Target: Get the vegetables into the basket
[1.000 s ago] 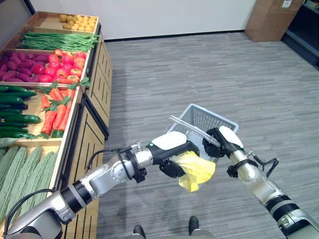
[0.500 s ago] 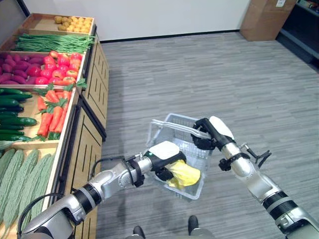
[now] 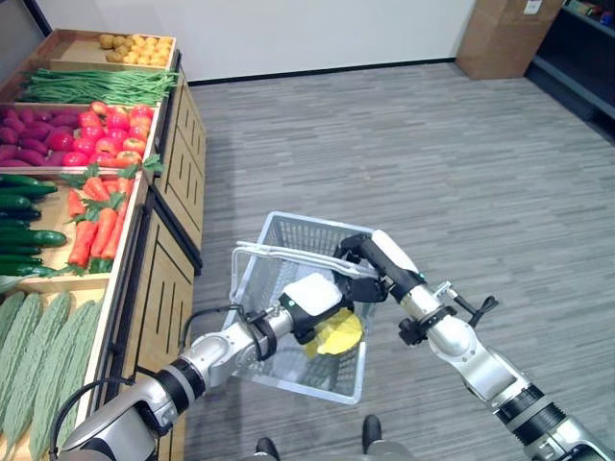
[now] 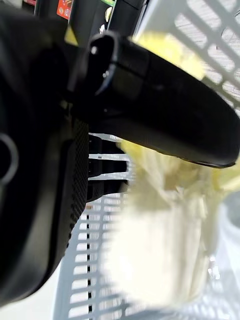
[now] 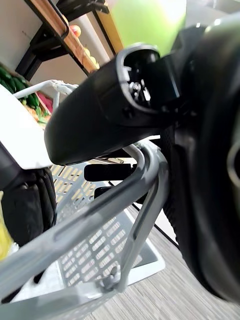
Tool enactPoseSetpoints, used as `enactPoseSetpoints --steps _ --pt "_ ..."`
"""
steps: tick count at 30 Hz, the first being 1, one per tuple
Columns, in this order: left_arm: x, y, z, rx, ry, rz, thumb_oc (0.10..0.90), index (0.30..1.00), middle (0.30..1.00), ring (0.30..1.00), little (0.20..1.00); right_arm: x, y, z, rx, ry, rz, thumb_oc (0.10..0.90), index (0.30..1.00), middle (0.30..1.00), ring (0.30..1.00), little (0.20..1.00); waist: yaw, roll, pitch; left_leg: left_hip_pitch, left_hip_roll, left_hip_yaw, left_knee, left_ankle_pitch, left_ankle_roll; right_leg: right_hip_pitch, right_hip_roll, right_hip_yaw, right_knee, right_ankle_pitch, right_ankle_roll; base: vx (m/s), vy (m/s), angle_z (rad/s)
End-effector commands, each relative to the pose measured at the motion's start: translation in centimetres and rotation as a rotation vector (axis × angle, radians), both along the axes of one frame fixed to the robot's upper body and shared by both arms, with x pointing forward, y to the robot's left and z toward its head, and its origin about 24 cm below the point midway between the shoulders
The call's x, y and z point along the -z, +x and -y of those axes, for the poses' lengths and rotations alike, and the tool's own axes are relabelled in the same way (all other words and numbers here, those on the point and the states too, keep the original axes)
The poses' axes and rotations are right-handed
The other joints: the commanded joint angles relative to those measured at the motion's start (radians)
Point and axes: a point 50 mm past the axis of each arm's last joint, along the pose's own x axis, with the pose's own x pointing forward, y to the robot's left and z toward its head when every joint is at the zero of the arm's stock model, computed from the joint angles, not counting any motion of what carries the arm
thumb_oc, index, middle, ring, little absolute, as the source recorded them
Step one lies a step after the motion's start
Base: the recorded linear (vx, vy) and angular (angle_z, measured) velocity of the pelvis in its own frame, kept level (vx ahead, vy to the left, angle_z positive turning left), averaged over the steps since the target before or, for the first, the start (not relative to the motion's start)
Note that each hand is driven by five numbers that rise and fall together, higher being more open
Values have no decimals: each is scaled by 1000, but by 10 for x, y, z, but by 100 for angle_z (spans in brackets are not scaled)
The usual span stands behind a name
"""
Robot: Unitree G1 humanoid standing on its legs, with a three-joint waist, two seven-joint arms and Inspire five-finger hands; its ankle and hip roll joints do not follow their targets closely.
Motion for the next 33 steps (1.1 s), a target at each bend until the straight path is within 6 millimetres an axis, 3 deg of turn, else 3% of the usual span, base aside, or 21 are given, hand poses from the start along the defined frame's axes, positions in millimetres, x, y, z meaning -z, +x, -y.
enactPoseSetpoints --steps 1,8,11,12,16,18,19,20,21,22,25,33 --pt "-20 20 -2 -43 -80 107 900 1000 1000 1000 1000 -70 4 -12 -65 256 320 400 300 300 300 300 5 -31 -71 16 54 -51 1 -22 -82 33 -31 -24 -1 -22 64 0 0 0" --pt "-24 13 -17 -104 -177 68 900 1000 1000 1000 1000 -55 6 11 52 199 284 400 300 300 300 300 14 -30 -74 17 54 -60 1 -20 -83 41 -31 -35 -1 -26 62 0 0 0" --pt "-29 -5 -37 -255 -453 -108 900 1000 1000 1000 1000 -31 3 39 217 179 212 400 300 300 300 300 29 -30 -68 18 56 -73 1 -22 -81 50 -30 -44 -1 -31 60 3 -3 1" --pt "-33 -14 -51 -338 -592 -166 900 1000 1000 1000 1000 -15 -4 51 291 211 144 400 300 300 300 300 36 -31 -65 18 55 -75 1 -20 -80 52 -29 -47 -1 -30 57 -3 -8 4" --pt "-37 -29 -69 -411 -762 -288 900 1000 1000 1000 1000 1 -14 66 358 162 85 400 300 300 300 300 39 -33 -64 10 56 -79 1 -13 -79 45 -27 -48 -1 -25 54 -7 -5 2" --pt "-35 -41 -83 -473 -898 -405 900 1000 1000 1000 1000 20 -23 85 446 119 14 400 300 300 300 300 42 -31 -60 9 58 -81 1 -12 -79 46 -26 -50 -1 -25 54 0 0 0" --pt "-33 -46 -95 -517 -851 -366 900 1000 1000 1000 1000 39 -31 99 525 86 -47 400 300 300 300 300 45 -33 -58 9 59 -85 1 -12 -79 47 -26 -53 -1 -25 54 0 0 0" --pt "-31 -48 -99 -530 -818 -345 900 1000 1000 1000 1000 45 -34 103 550 71 -67 400 300 300 300 300 47 -34 -58 9 59 -88 1 -12 -80 48 -25 -54 -1 -26 54 0 0 0" --pt "-17 -55 -112 -607 -754 -355 900 1000 1000 1000 1000 62 -44 114 618 41 -127 400 300 300 300 300 49 -34 -56 8 59 -90 1 -11 -80 50 -24 -57 -1 -27 54 -12 -4 3" --pt "-17 -55 -112 -607 -754 -355 900 1000 1000 1000 1000 62 -44 114 618 41 -127 400 300 300 300 300 49 -34 -56 8 59 -90 1 -11 -80 50 -24 -57 -1 -27 54 -16 -2 7" --pt "34 -71 -133 -833 -637 -456 900 1000 1000 1000 1000 91 -62 130 733 -3 -244 400 300 300 300 300 52 -32 -56 7 59 -92 1 -7 -81 50 -24 -60 -1 -27 54 -11 -3 7" --pt "123 -122 -152 -1232 -356 -705 900 1000 1000 1000 1000 115 -83 145 809 -76 -377 400 300 300 300 300 35 -28 -39 2 63 -86 1 2 -83 42 -20 -55 7 -29 45 -2 -1 0"
